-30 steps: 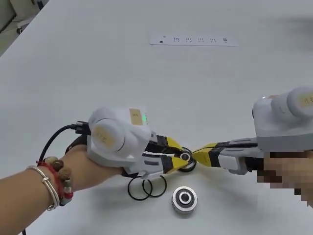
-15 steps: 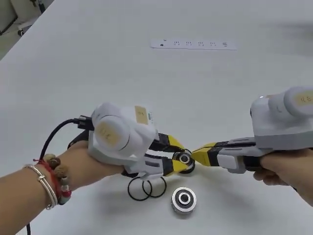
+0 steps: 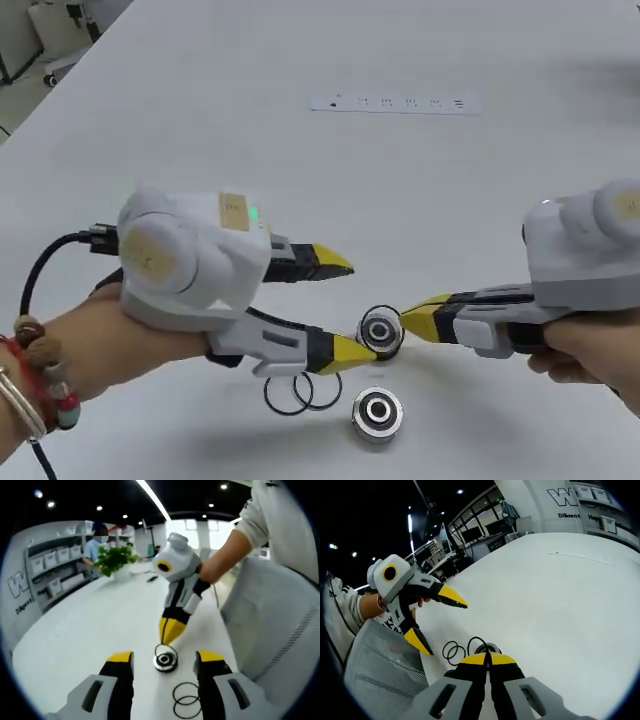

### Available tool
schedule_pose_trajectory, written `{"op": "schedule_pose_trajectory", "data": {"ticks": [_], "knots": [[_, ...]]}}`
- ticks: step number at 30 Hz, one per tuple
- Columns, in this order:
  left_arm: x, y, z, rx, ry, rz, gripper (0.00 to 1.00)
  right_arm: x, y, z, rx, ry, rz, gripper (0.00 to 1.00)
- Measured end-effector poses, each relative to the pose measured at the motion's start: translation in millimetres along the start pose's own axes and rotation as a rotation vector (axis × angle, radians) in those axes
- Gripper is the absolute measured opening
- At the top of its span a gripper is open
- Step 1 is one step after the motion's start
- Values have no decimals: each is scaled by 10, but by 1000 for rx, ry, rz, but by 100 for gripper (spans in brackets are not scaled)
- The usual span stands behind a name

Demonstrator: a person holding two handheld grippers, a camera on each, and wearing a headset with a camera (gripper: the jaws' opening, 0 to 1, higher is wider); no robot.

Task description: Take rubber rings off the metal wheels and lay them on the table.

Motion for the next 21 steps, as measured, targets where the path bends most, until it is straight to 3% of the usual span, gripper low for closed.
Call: {"op": "schedule_pose_trajectory", "data": {"ticks": [3,11,17,21], "knots": [[-8,-13,138,-24,-18,19,58,8,-7,41,-3,2,3,0],[-43,6,492,-29,-90,26,69,36,-26,153,-17,5,4,0],[-91,41,676,-15,-143,34,77,88,-53,207,-24,-2,11,0],[-122,66,790,-30,-167,57,81,126,-79,248,-36,-17,4,0]]}}
Point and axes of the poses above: the centre of the closed fingertips' face, and the gripper's own axes: z roughly backward along the fingers, x roughly to its left, y roughly out of its underside, the point moved 10 cm from there along z, roughly backward along the fingers, and after that the axes turned 13 degrees about x, right-handed, at the moved point
